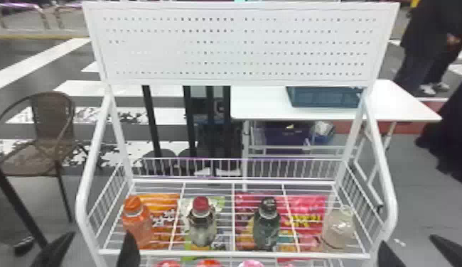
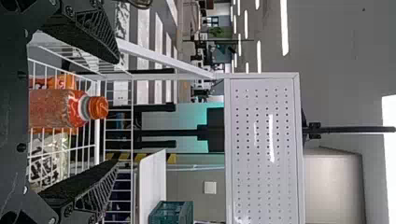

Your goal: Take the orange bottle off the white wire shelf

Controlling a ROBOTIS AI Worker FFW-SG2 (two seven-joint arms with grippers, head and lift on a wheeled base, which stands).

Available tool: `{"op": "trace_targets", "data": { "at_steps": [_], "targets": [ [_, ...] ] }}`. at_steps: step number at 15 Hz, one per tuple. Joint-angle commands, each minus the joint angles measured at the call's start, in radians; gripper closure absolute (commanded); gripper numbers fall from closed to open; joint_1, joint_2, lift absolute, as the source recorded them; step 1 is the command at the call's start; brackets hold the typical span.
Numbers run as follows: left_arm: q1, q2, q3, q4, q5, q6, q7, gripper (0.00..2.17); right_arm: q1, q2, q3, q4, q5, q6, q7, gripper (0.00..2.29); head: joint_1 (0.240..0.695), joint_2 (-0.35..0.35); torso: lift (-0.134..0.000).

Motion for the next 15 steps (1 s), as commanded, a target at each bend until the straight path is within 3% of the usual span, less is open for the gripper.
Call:
{"op": "trace_targets", "data": {
  "at_steps": [1, 9, 15],
  "targets": [
    [-0.020, 0.002, -0.021, 0.063, -0.010, -0.051, -0.001, 0.15, 0.001, 0.001, -0.002, 0.001, -0.002, 0.000, 0.000, 0.15, 0.499, 0.000, 0.000],
    [-0.161, 0.002, -0.093, 0.362, -0.030, -0.223, -0.001, 0.15, 0.006, -0.001, 0.003, 0.001, 0.002, -0.003, 0.009, 0.15, 0.499, 0.000, 0.000],
    [-0.309, -0.002, -0.106, 0.562, -0.004, -0.232, -0.001, 0.15, 0.011, 0.001, 0.012, -0.003, 0.006, -0.003, 0.009, 0.15, 0.499, 0.000, 0.000]
  ]
}}
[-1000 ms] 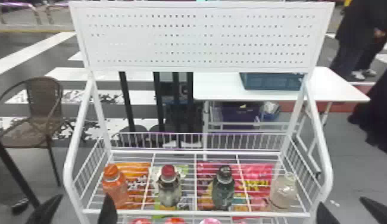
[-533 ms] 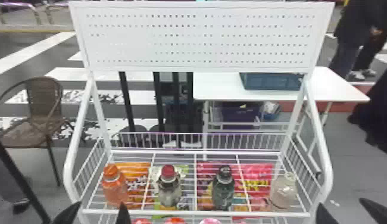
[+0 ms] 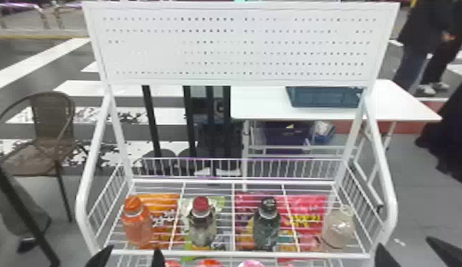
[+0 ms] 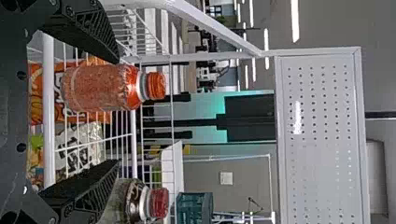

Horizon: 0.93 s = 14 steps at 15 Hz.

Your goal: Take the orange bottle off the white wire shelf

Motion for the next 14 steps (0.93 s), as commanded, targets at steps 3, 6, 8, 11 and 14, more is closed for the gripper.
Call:
{"op": "trace_targets", "data": {
  "at_steps": [3, 6, 8, 11, 14],
  "targets": [
    [-0.114, -0.001, -0.003, 0.140, 0.013, 0.000, 0.000, 0.15, 0.004, 0.000, 0.010, 0.000, 0.008, 0.000, 0.000, 0.15, 0.499, 0.000, 0.000],
    [-0.171, 0.002, -0.001, 0.192, 0.036, 0.000, 0.000, 0.15, 0.008, 0.000, 0.013, -0.003, 0.013, -0.003, 0.000, 0.15, 0.499, 0.000, 0.000],
    [-0.203, 0.004, -0.001, 0.224, 0.060, 0.000, -0.006, 0.15, 0.011, 0.000, 0.016, -0.005, 0.016, -0.003, 0.000, 0.15, 0.499, 0.000, 0.000],
    [-0.247, 0.004, -0.004, 0.281, 0.077, 0.004, -0.014, 0.15, 0.013, 0.000, 0.016, -0.006, 0.016, -0.006, 0.000, 0.15, 0.499, 0.000, 0.000],
    [-0.284, 0.008, -0.015, 0.311, 0.091, 0.007, -0.015, 0.15, 0.011, 0.000, 0.017, -0.006, 0.017, -0.003, 0.000, 0.15, 0.499, 0.000, 0.000]
  ]
}}
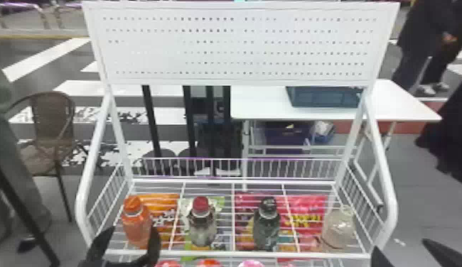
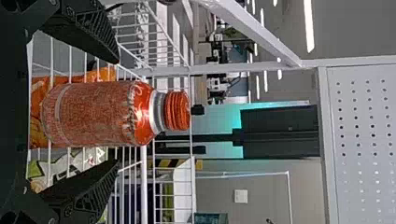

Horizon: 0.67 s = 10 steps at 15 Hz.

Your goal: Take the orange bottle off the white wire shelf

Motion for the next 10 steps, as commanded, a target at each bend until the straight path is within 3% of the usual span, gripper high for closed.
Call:
{"op": "trace_targets", "data": {
  "at_steps": [1, 10],
  "targets": [
    [-0.030, 0.003, -0.013, 0.029, 0.008, 0.007, 0.000, 0.15, -0.001, 0.000, 0.001, 0.000, 0.001, 0.002, 0.000, 0.15, 0.499, 0.000, 0.000],
    [-0.159, 0.003, -0.049, 0.167, 0.034, 0.019, 0.003, 0.15, -0.004, 0.000, 0.003, 0.009, 0.005, 0.002, 0.000, 0.15, 0.499, 0.000, 0.000]
  ]
}}
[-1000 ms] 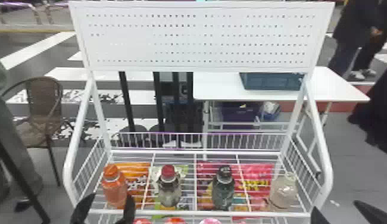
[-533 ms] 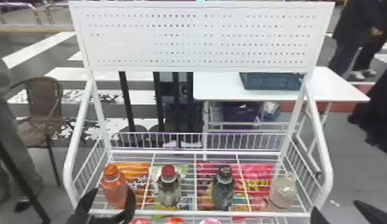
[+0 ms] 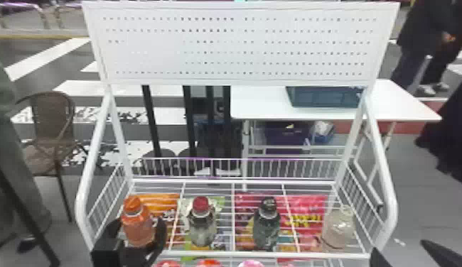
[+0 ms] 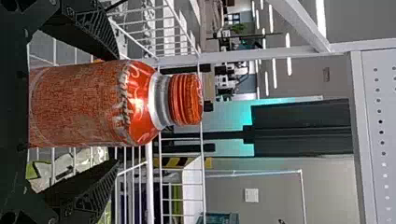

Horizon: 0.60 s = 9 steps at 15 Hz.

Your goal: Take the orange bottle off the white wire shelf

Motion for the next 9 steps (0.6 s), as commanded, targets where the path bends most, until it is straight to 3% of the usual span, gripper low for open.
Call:
{"op": "trace_targets", "data": {
  "at_steps": [1, 4, 9],
  "targets": [
    [-0.010, 0.000, 0.000, 0.007, 0.005, 0.000, 0.003, 0.17, -0.003, 0.000, 0.000, 0.004, 0.001, 0.001, 0.000, 0.15, 0.499, 0.000, 0.000],
    [-0.010, 0.006, -0.001, 0.005, 0.025, -0.003, 0.010, 0.54, -0.010, 0.000, 0.000, 0.009, 0.001, 0.001, 0.000, 0.15, 0.499, 0.000, 0.000],
    [-0.007, 0.008, -0.001, 0.001, 0.025, -0.003, 0.008, 0.54, -0.013, -0.005, 0.000, 0.014, 0.001, 0.001, 0.000, 0.15, 0.499, 0.000, 0.000]
  ]
}}
